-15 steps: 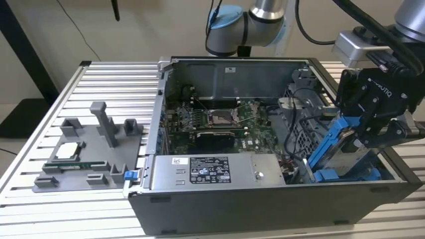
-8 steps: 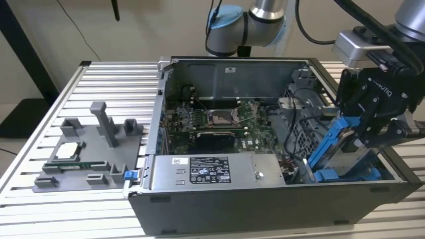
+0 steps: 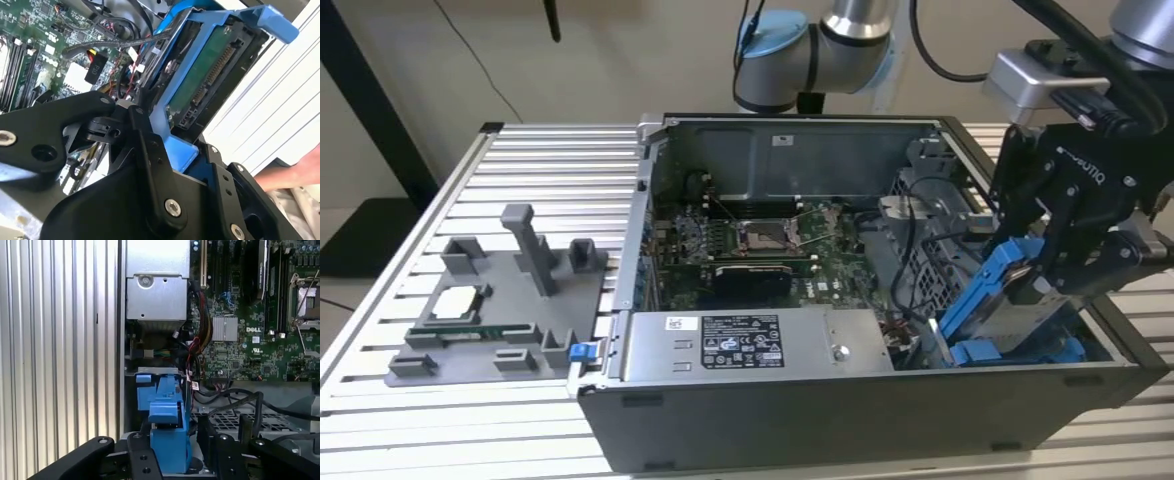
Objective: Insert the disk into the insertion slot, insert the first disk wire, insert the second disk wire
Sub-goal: 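Insert the disk into the insertion slot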
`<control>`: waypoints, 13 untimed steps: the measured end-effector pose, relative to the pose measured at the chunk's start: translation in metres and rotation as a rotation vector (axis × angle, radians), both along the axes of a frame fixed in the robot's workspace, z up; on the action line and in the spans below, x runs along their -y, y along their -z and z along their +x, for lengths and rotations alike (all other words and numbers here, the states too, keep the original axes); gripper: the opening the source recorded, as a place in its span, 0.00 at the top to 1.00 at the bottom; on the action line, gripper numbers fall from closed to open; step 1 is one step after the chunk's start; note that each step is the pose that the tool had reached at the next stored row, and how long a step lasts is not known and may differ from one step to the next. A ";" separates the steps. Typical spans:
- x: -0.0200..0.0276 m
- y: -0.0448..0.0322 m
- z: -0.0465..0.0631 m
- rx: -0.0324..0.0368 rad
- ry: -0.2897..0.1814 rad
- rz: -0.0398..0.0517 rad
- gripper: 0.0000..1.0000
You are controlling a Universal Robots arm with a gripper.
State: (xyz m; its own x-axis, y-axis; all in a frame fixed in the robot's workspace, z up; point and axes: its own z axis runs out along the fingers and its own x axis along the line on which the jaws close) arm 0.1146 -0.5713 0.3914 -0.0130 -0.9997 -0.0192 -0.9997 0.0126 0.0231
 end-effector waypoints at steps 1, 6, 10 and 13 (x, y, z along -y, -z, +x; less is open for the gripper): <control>-0.0012 0.0004 -0.001 0.0019 0.000 0.0000 0.00; -0.0050 0.0035 -0.003 0.0163 0.004 0.0045 0.00; -0.0064 0.0033 -0.005 0.0426 0.006 0.0373 0.00; -0.0025 0.0026 -0.005 0.0449 0.006 0.0439 0.00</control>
